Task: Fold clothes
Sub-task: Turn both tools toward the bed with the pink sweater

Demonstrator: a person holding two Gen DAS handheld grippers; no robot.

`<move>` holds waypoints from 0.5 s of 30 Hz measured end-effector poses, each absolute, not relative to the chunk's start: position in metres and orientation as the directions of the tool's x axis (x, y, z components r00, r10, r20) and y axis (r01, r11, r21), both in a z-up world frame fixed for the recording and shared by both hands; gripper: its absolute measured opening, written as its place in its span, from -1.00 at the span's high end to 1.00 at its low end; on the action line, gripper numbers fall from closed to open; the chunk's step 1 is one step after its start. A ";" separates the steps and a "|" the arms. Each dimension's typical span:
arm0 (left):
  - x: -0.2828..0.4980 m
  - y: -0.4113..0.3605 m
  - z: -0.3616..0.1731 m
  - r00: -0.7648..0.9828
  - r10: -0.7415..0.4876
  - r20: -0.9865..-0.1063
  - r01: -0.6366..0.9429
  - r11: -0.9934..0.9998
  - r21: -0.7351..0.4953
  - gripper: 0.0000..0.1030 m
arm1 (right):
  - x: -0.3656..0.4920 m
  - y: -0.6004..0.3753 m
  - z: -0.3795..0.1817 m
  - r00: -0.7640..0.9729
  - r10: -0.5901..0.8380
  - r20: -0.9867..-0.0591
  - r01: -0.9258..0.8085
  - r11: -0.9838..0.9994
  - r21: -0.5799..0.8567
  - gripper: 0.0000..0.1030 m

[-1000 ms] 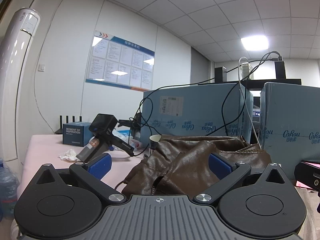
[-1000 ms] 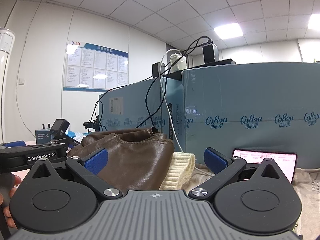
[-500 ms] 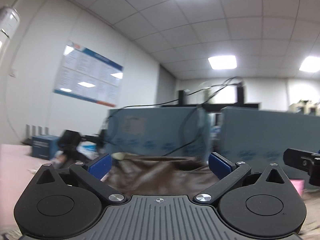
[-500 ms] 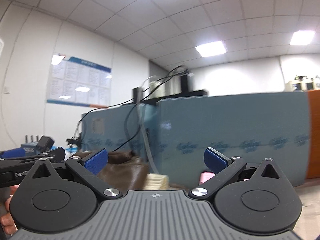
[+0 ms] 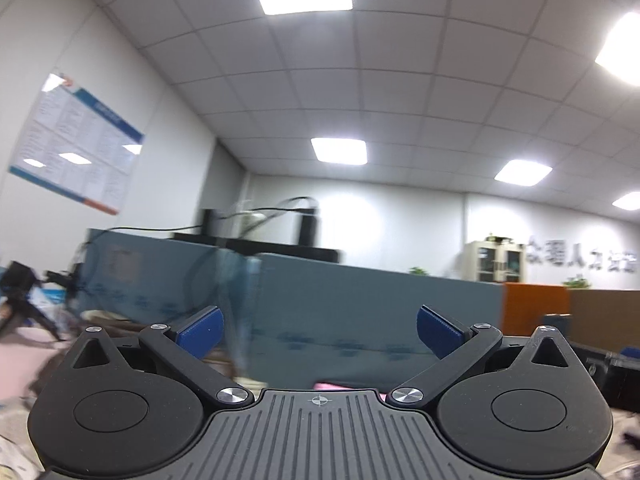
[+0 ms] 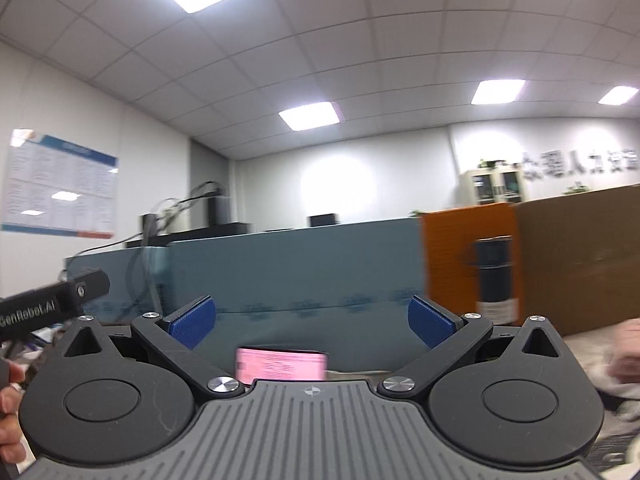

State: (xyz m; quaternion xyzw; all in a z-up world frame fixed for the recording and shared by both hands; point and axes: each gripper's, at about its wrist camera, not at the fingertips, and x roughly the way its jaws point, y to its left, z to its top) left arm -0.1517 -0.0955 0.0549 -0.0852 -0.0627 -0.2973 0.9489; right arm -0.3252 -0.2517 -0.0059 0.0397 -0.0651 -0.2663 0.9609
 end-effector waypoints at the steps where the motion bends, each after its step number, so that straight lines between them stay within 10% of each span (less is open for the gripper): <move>1: -0.158 -0.103 0.057 0.801 -0.573 0.172 0.594 0.795 -0.122 -1.00 | -0.335 -0.256 -0.007 0.841 -0.531 0.103 0.521 0.846 0.113 -1.00; 15: -0.182 -0.249 0.085 0.525 -0.837 0.155 0.851 0.516 -0.100 -1.00 | -0.445 -0.382 -0.022 0.590 -0.804 -0.067 0.805 0.582 0.114 -1.00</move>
